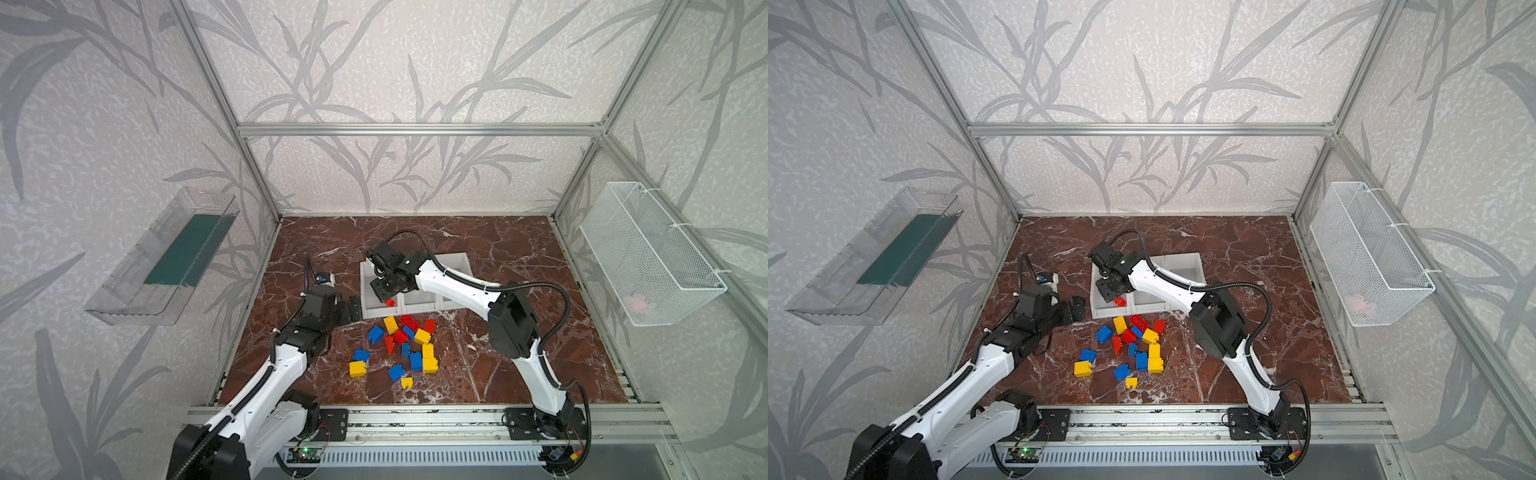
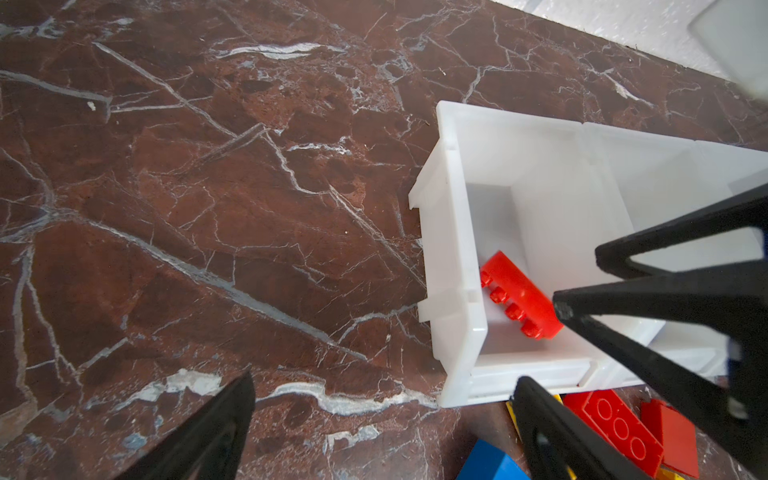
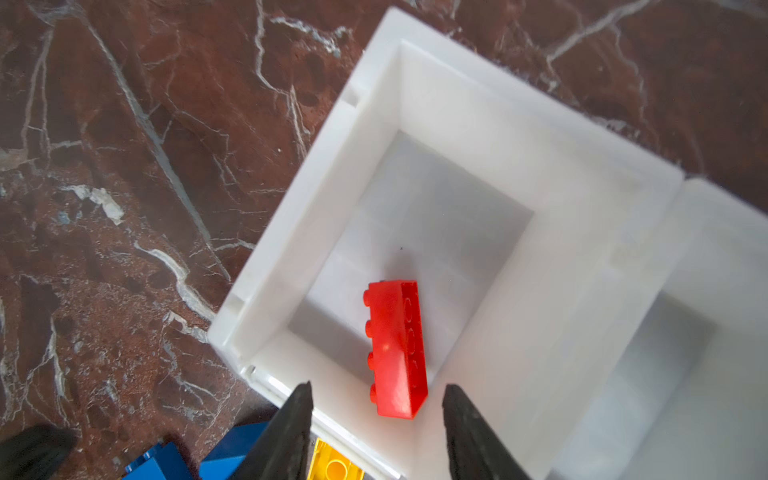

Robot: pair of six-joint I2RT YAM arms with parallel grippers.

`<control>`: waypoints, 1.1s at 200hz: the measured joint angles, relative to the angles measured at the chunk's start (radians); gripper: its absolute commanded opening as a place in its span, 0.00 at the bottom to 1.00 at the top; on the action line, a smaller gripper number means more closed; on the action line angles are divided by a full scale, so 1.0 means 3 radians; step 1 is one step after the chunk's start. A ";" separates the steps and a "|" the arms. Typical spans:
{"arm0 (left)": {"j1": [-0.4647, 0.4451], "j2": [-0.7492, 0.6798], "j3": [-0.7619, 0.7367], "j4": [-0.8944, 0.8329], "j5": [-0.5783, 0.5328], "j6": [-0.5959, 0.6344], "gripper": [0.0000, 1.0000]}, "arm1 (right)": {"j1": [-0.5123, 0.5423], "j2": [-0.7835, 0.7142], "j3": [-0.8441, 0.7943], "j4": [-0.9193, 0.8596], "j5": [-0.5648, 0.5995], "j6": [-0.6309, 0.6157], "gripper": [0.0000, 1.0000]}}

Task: Sort the legos into containers by color
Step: 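Carry the red brick with the right gripper into the nearest compartment, release, then grasp a blue brick with the left gripper while the right gripper withdraws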

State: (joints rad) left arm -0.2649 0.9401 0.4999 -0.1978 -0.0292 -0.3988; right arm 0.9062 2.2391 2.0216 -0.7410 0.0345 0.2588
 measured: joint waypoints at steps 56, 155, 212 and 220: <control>-0.0038 -0.0075 0.0145 -0.0465 0.0039 -0.0108 0.96 | -0.0001 -0.0264 0.0103 -0.0278 -0.0001 -0.0019 0.54; -0.0738 0.0324 0.0122 -0.0318 0.0160 -0.0220 0.88 | -0.0038 -0.1972 -0.2265 0.0303 0.0256 0.0369 0.53; -0.0905 0.0641 0.0122 -0.0287 0.0146 -0.0081 0.76 | -0.0038 -0.2193 -0.2682 0.0310 0.0251 0.0612 0.52; -0.0913 0.0679 0.0125 -0.0284 0.0158 -0.0062 0.76 | -0.0038 -0.2216 -0.2682 0.0312 0.0261 0.0621 0.52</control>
State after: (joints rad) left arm -0.5388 1.1439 0.5373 -0.2829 0.0181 -0.4175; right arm 0.8948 1.5742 1.2171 -0.6476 0.1127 0.4450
